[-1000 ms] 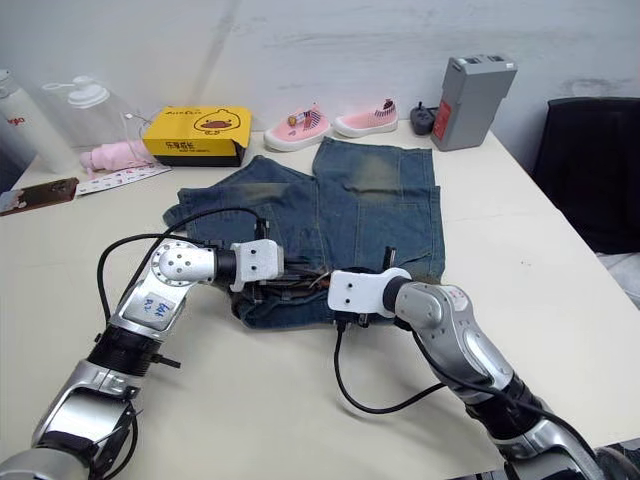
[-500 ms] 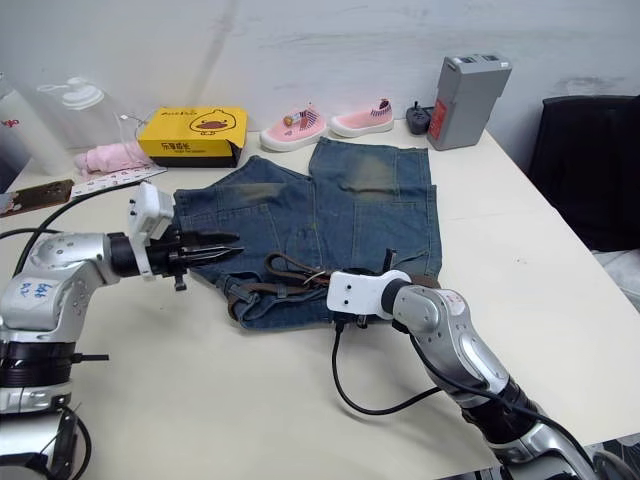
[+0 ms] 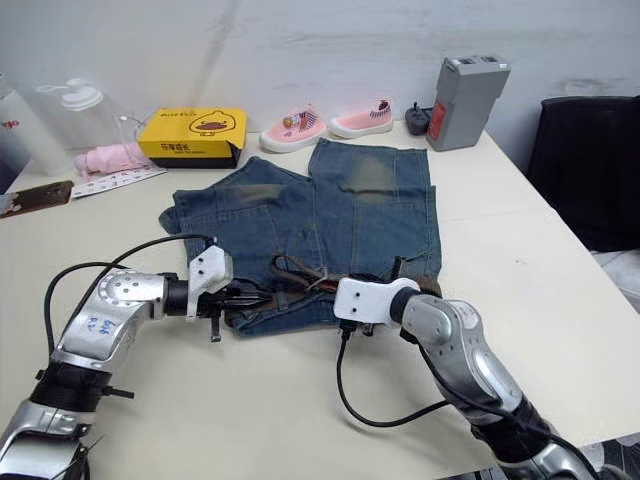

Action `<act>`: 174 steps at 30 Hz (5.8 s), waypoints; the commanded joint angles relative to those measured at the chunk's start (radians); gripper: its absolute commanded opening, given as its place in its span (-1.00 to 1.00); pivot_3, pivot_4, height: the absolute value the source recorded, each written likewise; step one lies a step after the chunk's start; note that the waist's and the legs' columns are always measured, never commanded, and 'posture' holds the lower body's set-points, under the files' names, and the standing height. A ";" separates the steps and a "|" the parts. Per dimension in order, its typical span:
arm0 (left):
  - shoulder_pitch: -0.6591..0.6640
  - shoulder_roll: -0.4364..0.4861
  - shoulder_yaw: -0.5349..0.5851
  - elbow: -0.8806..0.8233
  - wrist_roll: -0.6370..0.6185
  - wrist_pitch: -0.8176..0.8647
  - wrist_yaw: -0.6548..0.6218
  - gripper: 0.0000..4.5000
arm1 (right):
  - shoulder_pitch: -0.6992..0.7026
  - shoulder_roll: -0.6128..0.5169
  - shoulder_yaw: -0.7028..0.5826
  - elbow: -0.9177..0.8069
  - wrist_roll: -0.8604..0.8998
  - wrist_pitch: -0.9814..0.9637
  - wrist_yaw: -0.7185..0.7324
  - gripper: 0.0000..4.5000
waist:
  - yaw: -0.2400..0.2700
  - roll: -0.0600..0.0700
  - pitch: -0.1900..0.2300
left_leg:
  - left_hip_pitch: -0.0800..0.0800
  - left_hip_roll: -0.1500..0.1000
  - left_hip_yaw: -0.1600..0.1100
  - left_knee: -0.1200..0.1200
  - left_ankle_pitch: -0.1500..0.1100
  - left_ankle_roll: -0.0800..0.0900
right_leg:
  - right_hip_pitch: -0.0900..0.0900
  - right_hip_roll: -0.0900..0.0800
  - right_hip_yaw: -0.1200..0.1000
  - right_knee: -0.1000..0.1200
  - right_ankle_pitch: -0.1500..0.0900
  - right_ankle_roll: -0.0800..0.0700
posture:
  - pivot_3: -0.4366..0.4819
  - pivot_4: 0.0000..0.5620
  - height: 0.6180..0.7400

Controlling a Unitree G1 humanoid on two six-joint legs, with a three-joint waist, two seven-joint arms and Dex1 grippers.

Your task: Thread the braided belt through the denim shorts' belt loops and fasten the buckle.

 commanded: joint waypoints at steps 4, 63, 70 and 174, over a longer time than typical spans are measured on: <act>0.125 0.121 -0.125 0.091 0.226 -0.233 -0.003 -0.97 | 0.269 -0.259 -0.436 0.010 0.058 -0.196 -0.056 -1.00 | 0.001 0.009 -0.011 | 0.000 0.000 0.008 0.000 -0.004 0.006 | 0.002 -0.002 0.001 -0.004 -0.001 -0.002 | -0.05 -0.47 -1.00; 0.249 0.172 0.227 -0.134 -0.022 -0.119 0.065 -1.00 | 0.312 -0.081 -0.124 -0.040 -0.003 -0.242 -0.222 0.97 | 0.004 0.007 -0.009 | 0.001 0.014 0.021 0.016 -0.019 0.015 | 0.001 0.002 -0.002 0.010 -0.014 -0.021 | -0.05 -0.47 -1.00; 0.259 0.161 0.287 -0.170 -0.080 -0.061 0.087 -1.00 | 0.369 -0.071 -0.159 -0.126 0.015 -0.253 -0.210 0.97 | 0.003 0.008 -0.007 | 0.000 0.015 0.020 0.016 -0.019 0.014 | 0.000 0.002 -0.002 0.010 -0.014 -0.021 | -0.05 -0.47 -1.00; 0.553 0.203 0.685 -0.448 -0.579 0.297 0.130 0.65 | 0.058 -0.175 -0.650 -0.078 0.855 0.282 0.220 0.99 | 0.003 0.010 0.009 | -0.001 0.017 0.020 0.015 -0.020 0.015 | 0.002 0.000 -0.003 0.004 -0.014 -0.022 | -0.05 -0.47 -1.00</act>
